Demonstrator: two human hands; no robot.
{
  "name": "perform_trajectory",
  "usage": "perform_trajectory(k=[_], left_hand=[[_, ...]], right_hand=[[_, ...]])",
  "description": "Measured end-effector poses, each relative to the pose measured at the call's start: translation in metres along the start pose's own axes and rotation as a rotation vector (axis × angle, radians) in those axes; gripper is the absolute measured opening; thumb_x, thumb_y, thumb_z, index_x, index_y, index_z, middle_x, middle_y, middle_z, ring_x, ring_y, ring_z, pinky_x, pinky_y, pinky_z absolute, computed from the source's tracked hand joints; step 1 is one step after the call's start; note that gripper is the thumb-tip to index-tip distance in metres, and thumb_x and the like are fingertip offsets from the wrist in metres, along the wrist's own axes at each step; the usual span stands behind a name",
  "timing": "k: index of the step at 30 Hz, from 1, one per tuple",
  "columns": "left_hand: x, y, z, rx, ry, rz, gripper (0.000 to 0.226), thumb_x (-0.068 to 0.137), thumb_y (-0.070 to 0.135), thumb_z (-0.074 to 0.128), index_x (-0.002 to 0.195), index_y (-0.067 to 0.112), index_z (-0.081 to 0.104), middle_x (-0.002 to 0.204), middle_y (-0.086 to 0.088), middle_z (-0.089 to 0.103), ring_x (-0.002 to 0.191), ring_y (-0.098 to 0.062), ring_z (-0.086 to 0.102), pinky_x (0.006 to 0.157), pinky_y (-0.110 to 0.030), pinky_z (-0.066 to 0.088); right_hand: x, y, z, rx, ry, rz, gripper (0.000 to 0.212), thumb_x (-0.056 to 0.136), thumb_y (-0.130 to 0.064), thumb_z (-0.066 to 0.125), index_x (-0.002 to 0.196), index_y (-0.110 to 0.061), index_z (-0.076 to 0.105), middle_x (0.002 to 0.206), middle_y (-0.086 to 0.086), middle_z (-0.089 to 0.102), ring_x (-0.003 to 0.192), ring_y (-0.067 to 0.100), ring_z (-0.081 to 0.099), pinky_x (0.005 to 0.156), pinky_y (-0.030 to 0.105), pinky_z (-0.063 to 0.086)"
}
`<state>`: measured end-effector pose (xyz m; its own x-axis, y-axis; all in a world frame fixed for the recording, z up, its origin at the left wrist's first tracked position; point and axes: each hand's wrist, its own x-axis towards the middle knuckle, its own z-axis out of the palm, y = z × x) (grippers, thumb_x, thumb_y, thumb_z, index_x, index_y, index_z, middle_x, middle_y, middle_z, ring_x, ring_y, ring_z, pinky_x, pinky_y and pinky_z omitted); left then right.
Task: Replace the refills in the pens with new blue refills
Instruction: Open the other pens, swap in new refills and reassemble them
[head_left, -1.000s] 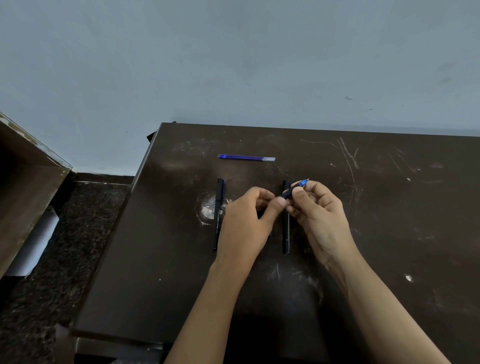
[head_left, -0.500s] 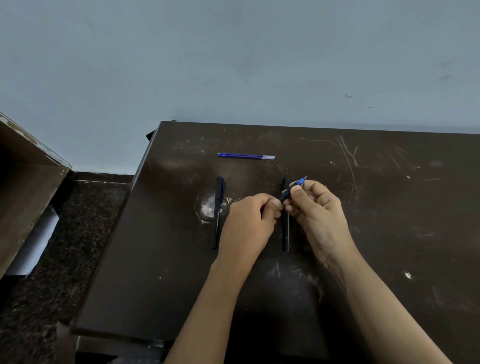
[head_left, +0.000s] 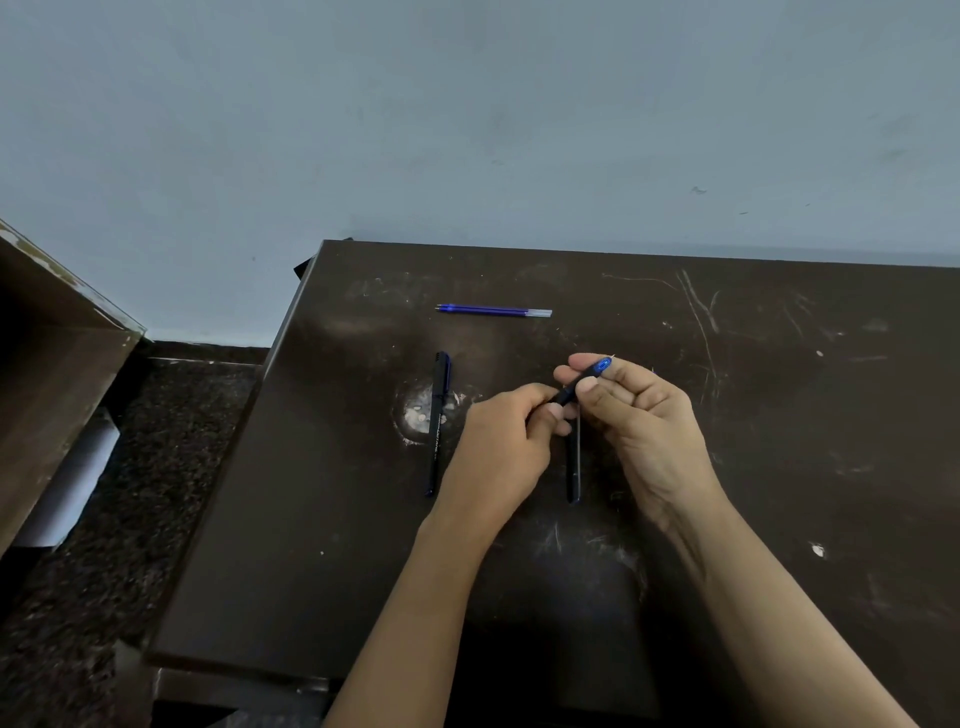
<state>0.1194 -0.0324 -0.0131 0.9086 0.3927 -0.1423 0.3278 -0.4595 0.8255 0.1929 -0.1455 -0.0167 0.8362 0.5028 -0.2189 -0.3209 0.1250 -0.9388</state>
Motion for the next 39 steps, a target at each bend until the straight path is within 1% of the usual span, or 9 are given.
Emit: perform_trajectory(k=[5,9,11,14,17,19,23,31,39], left_hand=[[-0.002,0.002,-0.003,-0.006,0.045,0.024,0.017,0.094,0.021,0.055,0.101,0.024,0.07,0.087,0.011,0.071,0.087,0.001,0.064,0.073,-0.006,0.043],[-0.002,0.001,-0.005,0.095,0.114,0.041,0.016,0.093,0.02,0.054,0.101,0.022,0.068,0.087,0.008,0.07,0.079,-0.002,0.063,0.066,-0.008,0.042],[-0.002,-0.001,-0.009,0.108,0.218,0.016,0.015,0.093,0.017,0.055,0.101,0.02,0.067,0.087,0.01,0.068,0.074,0.0,0.059,0.065,-0.006,0.041],[-0.001,-0.006,-0.02,0.073,0.372,-0.069,0.017,0.093,0.015,0.055,0.104,0.017,0.068,0.093,0.011,0.068,0.076,0.002,0.057,0.066,-0.002,0.04],[0.0,-0.009,-0.024,0.101,0.426,-0.11,0.019,0.094,0.015,0.054,0.107,0.016,0.067,0.093,0.004,0.07,0.078,-0.004,0.059,0.064,-0.008,0.044],[-0.001,-0.008,-0.023,0.1,0.441,-0.106,0.018,0.094,0.015,0.053,0.106,0.016,0.067,0.092,0.002,0.07,0.082,-0.009,0.062,0.077,-0.022,0.052],[-0.001,-0.01,-0.021,0.129,0.45,-0.101,0.018,0.093,0.015,0.054,0.102,0.021,0.067,0.093,0.007,0.071,0.088,-0.013,0.064,0.09,-0.046,0.049],[-0.003,-0.011,-0.018,0.299,0.441,-0.101,0.02,0.092,0.02,0.057,0.107,0.027,0.067,0.092,0.009,0.07,0.088,-0.011,0.062,0.094,-0.04,0.043],[-0.003,-0.01,-0.013,0.409,0.355,-0.098,0.019,0.093,0.024,0.053,0.104,0.034,0.066,0.08,0.012,0.065,0.087,-0.008,0.059,0.096,-0.035,0.037]], right_hand=[[-0.002,-0.002,0.004,0.027,0.109,-0.03,0.015,0.074,-0.007,0.071,0.089,-0.006,0.071,0.084,0.016,0.073,0.069,0.022,0.067,0.083,0.038,0.056],[-0.004,0.001,0.007,-0.044,0.129,-0.032,0.019,0.077,-0.005,0.071,0.096,-0.005,0.07,0.083,0.012,0.075,0.076,0.019,0.072,0.08,0.027,0.056],[-0.005,0.004,0.006,-0.313,0.132,-0.086,0.026,0.075,-0.012,0.076,0.101,-0.013,0.07,0.087,0.002,0.075,0.084,0.011,0.071,0.08,0.019,0.053],[-0.006,0.007,0.007,-1.008,-0.01,-0.258,0.036,0.073,-0.029,0.078,0.107,-0.026,0.068,0.1,-0.014,0.068,0.1,0.006,0.055,0.081,0.014,0.04],[-0.011,0.015,0.015,-1.278,-0.241,-0.327,0.041,0.076,-0.039,0.072,0.115,-0.026,0.066,0.106,-0.01,0.066,0.106,0.012,0.041,0.089,0.024,0.036],[-0.014,0.021,0.019,-1.389,-0.298,-0.369,0.04,0.081,-0.038,0.067,0.119,-0.026,0.063,0.11,-0.009,0.065,0.108,0.015,0.041,0.092,0.029,0.037],[-0.013,0.027,0.019,-1.374,-0.279,-0.438,0.024,0.087,-0.025,0.062,0.11,-0.022,0.066,0.103,-0.005,0.067,0.104,0.02,0.047,0.089,0.031,0.039],[0.003,0.006,-0.009,-0.979,0.189,-0.502,0.018,0.082,-0.005,0.063,0.096,-0.016,0.067,0.091,-0.004,0.061,0.083,0.007,0.057,0.08,0.022,0.046],[0.005,0.001,-0.018,-0.922,0.218,-0.561,0.02,0.079,0.002,0.066,0.094,-0.012,0.071,0.093,-0.002,0.065,0.087,0.004,0.058,0.081,0.012,0.046]])
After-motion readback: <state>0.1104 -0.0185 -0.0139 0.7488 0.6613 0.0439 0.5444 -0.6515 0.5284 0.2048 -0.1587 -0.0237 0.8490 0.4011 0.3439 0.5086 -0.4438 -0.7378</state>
